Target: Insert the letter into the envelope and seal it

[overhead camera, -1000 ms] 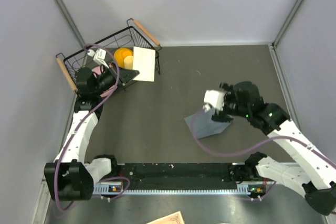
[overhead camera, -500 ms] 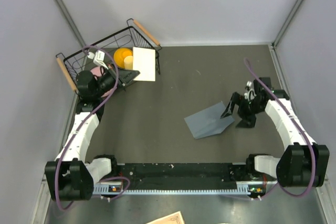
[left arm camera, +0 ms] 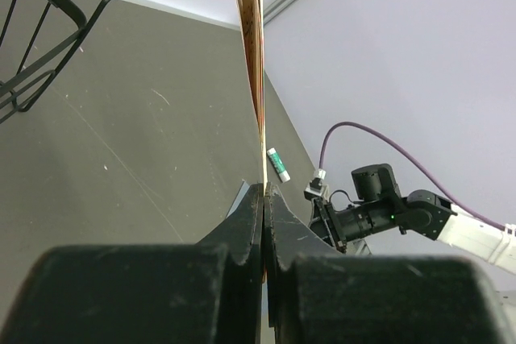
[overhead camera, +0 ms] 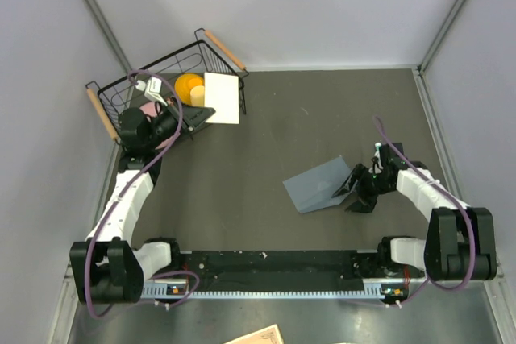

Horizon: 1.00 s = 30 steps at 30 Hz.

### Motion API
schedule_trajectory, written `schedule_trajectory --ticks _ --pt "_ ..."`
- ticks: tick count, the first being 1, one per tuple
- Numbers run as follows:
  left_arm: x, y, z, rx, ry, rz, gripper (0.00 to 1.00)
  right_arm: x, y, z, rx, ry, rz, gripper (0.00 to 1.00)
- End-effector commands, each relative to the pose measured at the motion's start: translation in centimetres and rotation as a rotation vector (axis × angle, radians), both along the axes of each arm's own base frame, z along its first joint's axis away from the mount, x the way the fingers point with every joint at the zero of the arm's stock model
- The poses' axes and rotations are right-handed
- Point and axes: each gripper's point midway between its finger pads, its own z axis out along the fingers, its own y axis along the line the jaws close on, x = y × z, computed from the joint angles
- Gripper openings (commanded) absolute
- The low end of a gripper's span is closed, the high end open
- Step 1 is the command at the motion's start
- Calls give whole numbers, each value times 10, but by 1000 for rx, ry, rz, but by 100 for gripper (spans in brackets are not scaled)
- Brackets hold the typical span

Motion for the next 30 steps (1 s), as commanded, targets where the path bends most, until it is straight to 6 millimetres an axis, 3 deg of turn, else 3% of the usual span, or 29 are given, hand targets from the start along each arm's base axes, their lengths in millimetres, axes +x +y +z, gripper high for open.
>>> schedule_trajectory --ticks 1,9,12,14,15,18,20,21,22,25,30 --pt "3 1 11 2 -61 4 0 45 8 5 16 -161 16 56" --pt "7 1 8 -9 -53 11 0 68 -3 -25 -89 -81 -4 30" --pt "5 2 7 6 -53 9 0 78 1 -10 -83 -134 97 1" --pt "3 3 7 21 -59 9 0 77 10 3 -89 -203 250 0" --pt "2 2 7 28 -65 8 0 77 20 21 -59 -227 329 0" --pt "0 3 5 38 -66 5 0 64 39 50 -50 -370 703 0" --pt "1 4 0 38 -49 11 0 52 40 56 -57 -448 968 0" --pt "1 5 0 37 -48 14 0 53 51 68 -40 -503 1081 0" --pt "0 5 -3 32 -37 14 0 38 45 65 -10 -476 1218 0" --pt "0 8 -5 30 -29 23 0 27 42 73 31 -470 1507 0" --pt "-2 21 -20 36 37 60 0 41 30 53 -44 -418 1911 0"
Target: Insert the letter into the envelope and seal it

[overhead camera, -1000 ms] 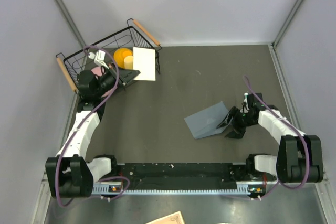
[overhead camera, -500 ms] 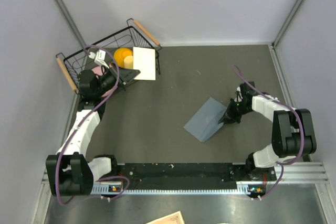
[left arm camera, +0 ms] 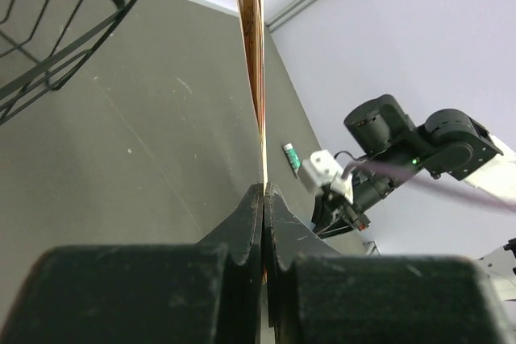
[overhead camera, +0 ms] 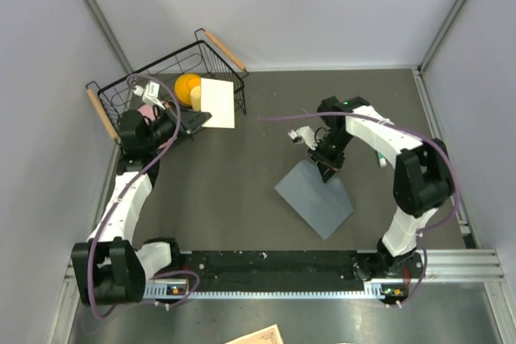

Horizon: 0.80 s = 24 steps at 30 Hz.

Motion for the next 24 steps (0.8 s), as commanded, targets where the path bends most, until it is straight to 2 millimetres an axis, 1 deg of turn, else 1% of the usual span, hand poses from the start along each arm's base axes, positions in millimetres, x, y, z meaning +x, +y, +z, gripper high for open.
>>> schedule_trajectory --ticks 1,2,3,4,5,7,8,9,10,11,12,13,14,15,18,19,20,21,22,23,24 --pt "-9 13 -6 18 17 35 0 -13 -22 -5 -118 -4 508 0" --pt "-8 19 -9 20 27 50 0 -11 -18 -12 -134 15 550 0" --pt "-10 21 -11 26 35 54 0 2 -9 -7 -134 -32 607 0" --pt "-12 23 -17 23 67 59 0 7 -2 -6 -132 -47 639 0" --pt "-12 28 -20 21 86 76 0 15 15 1 -119 -92 688 0" --pt "-15 35 -27 18 123 92 0 20 30 -7 -130 -102 774 0" --pt "-16 37 -28 19 128 94 0 22 45 -4 -132 -135 821 2" --pt "-17 38 -29 24 128 95 0 22 51 -9 -144 -132 847 8" --pt "-17 43 -29 26 130 110 0 22 56 -9 -143 -137 856 14" --pt "-17 45 -31 25 139 113 0 21 64 -6 -136 -154 860 25" --pt "-18 46 -29 28 130 107 0 19 70 -6 -120 -142 818 52" --pt "-18 48 -28 31 128 112 0 19 74 -3 -107 -141 790 70" --pt "-18 49 -28 36 128 113 0 21 76 2 -79 -140 754 81" --pt "-18 51 -24 51 106 112 0 22 78 9 -54 -148 705 99" --pt "-16 54 -18 102 53 110 0 34 76 27 70 -136 520 99" --pt "-17 52 -17 117 35 85 0 42 76 35 112 -165 466 99" --pt "-16 51 -10 159 -19 63 0 42 79 42 176 -152 420 99" --pt "-15 50 -10 180 -39 35 0 52 68 46 200 -142 330 99" --pt "-19 44 -8 201 -71 -26 0 59 69 46 231 -163 285 99" --pt "-17 45 -1 269 -151 -50 0 62 67 46 255 -149 238 99" --pt "-17 44 -12 285 -117 -81 0 65 63 44 260 -127 192 99"
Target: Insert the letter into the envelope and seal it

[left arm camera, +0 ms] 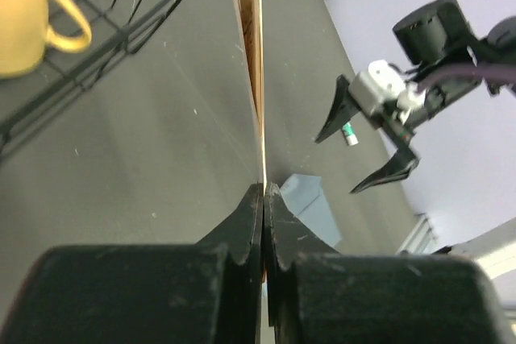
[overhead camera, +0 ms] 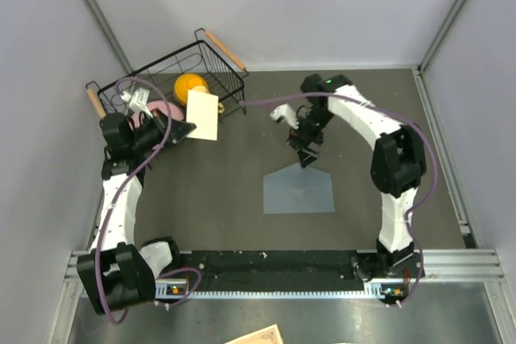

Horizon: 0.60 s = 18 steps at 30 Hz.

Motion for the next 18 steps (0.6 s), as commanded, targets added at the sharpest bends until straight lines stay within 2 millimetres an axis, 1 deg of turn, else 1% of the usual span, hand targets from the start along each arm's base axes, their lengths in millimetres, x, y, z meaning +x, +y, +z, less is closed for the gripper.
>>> schedule_trajectory --ticks 1,2,3,4,5,6,7,8,9,10,11,12,13,14,15,16,18 --pt "0 -6 22 195 -211 -188 0 2 -5 29 167 103 -218 99" --pt "-4 -9 29 266 -309 -269 0 0 -3 26 183 140 -239 99" --pt "-8 -11 20 273 -288 -313 0 1 -6 22 185 178 -276 99" --pt "-14 -14 18 282 -291 -357 0 -2 -7 14 183 216 -299 99" --pt "-15 -15 28 374 -427 -427 0 1 -3 10 211 243 -315 98" --pt "-15 -17 23 395 -427 -460 0 0 -3 6 218 264 -325 98" --pt "-29 -22 12 371 -343 -503 0 1 -5 2 225 275 -335 98" --pt "-23 -21 14 484 -452 -555 0 6 -4 -4 228 269 -346 98" --pt "-32 -31 9 506 -457 -621 0 7 -3 -7 229 271 -346 98" --pt "-45 -36 1 509 -422 -675 0 6 -2 -10 234 280 -344 97" --pt "-45 -39 0 565 -479 -714 0 6 -1 -11 242 287 -346 93" --pt "-49 -45 -6 581 -480 -755 0 10 1 -19 235 288 -361 91" --pt "-52 -48 -7 582 -492 -776 0 12 1 -23 226 290 -369 88" --pt "-56 -51 -9 580 -509 -798 0 15 0 -28 213 285 -376 83" --pt "-60 -57 -7 565 -530 -820 0 19 1 -34 214 277 -378 82" --pt "-63 -60 -7 563 -547 -831 0 19 0 -40 206 277 -388 81" --pt "-70 -67 -9 579 -592 -870 0 19 1 -47 204 279 -393 76"
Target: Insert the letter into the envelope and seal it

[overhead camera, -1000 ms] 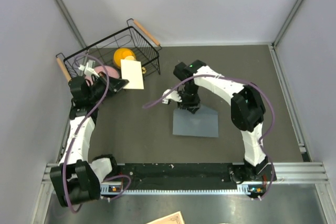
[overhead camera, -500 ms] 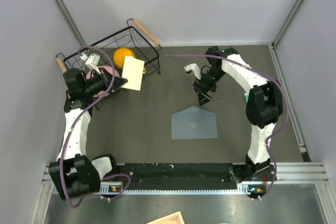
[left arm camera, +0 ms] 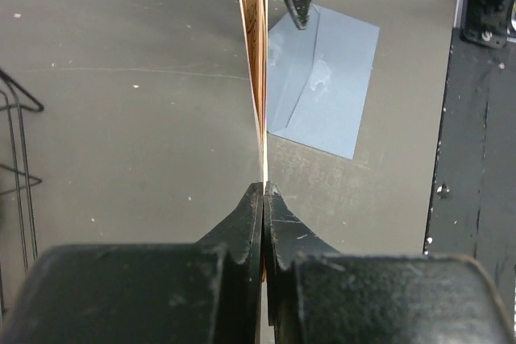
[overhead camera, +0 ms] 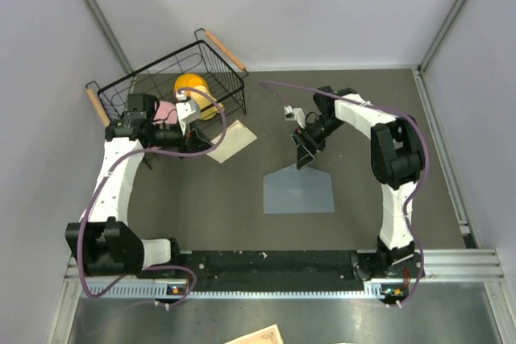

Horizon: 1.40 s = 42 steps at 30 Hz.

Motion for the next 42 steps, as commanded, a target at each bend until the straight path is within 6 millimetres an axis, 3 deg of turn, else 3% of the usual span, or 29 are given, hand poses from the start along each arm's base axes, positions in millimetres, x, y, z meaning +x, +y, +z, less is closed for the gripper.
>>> schedule_trajectory --ticks 1,7,12,15,16,17,22,27,33,38,42 --pt "-25 -14 0 25 -128 -158 0 7 7 -16 24 -2 -24 74" --pt "-45 -39 -14 75 -171 -303 0 -4 11 -32 15 29 -6 60" --pt "-59 -61 -29 107 -176 -420 0 -15 17 -42 1 49 15 58" --pt "-62 -69 -37 132 -166 -465 0 -14 20 -49 -3 76 -5 34" --pt "-61 -72 -39 143 -162 -475 0 -13 21 -49 -2 84 -10 5" --pt "-65 -77 -40 154 -165 -501 0 -12 22 -46 1 83 -17 0" --pt "-66 -86 -58 283 -193 -562 0 -13 33 -12 60 36 -14 0" --pt "-64 -100 -72 369 -185 -616 0 -34 47 14 88 6 34 0" --pt "-44 -114 -80 478 -230 -585 0 -55 62 42 136 22 47 0" --pt "-33 -119 -83 528 -297 -518 0 -63 70 56 158 49 31 0" --pt "-30 -125 -74 517 -370 -468 0 -64 73 56 160 87 12 0"
